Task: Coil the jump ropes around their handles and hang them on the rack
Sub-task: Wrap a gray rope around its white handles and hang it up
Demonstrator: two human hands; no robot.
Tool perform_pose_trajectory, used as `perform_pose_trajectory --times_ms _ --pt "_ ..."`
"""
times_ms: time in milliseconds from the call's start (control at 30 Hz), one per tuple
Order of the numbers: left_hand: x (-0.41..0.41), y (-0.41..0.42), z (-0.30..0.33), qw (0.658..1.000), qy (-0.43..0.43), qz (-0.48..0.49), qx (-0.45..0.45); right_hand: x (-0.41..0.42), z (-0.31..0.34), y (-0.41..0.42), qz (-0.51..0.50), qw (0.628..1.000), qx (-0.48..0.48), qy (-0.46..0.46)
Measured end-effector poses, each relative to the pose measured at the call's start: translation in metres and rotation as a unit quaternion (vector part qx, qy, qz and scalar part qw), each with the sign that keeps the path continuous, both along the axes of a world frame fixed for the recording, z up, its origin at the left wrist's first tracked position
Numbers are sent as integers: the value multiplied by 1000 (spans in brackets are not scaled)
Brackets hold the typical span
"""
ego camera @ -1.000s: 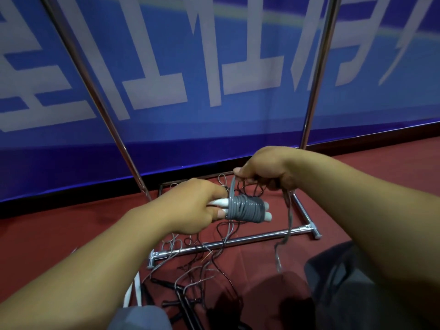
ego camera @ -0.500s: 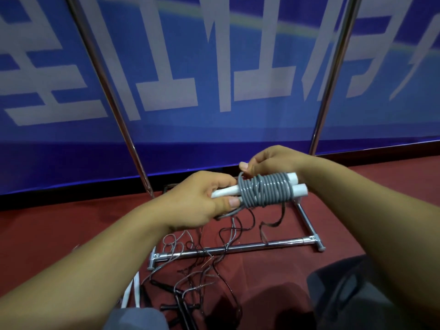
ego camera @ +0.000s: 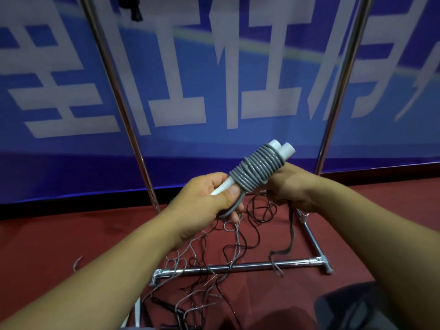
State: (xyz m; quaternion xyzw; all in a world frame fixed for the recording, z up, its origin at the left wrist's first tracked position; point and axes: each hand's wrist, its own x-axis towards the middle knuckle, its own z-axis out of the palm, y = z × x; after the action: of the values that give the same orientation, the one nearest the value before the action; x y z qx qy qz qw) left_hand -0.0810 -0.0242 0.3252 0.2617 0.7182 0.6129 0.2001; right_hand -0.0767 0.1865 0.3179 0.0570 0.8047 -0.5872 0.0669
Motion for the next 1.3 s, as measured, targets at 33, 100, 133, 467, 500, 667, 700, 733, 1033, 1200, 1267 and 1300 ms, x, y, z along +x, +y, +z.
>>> perform_pose_trajectory --times_ms 33,100,133,467,500,667,700,733,1033,1200,1267,1300 --pt "0 0 0 1000 -6 8 4 -1 -1 0 3 1000 -10 0" --pt "-1 2 1 999 -24 22 19 -1 -2 0 5 1000 -27 0" --pt "-1 2 1 998 -36 35 26 -2 -3 1 5 1000 -29 3" --pt "-10 2 5 973 -148 138 109 0 2 -9 32 995 -47 88" --pt "-10 1 5 972 -155 139 113 0 2 -9 37 994 -46 93" --pt "-11 1 4 968 -163 150 118 -2 -2 -7 36 995 -38 90" --pt "-11 0 4 968 -162 152 118 -3 -2 -7 26 995 -39 91" --pt "-11 0 4 967 -163 155 118 -3 -3 -8 14 995 -39 94" --pt "-12 -2 -2 983 -103 134 66 -4 -7 -2 -52 989 84 112" --pt "-8 1 -3 990 -72 111 49 -5 -7 -1 -80 982 136 103" --pt "-7 2 -2 991 -69 105 51 -4 -6 -3 -84 988 111 65" --pt "-7 2 -2 991 -67 103 53 -5 -6 -4 -86 992 83 35"
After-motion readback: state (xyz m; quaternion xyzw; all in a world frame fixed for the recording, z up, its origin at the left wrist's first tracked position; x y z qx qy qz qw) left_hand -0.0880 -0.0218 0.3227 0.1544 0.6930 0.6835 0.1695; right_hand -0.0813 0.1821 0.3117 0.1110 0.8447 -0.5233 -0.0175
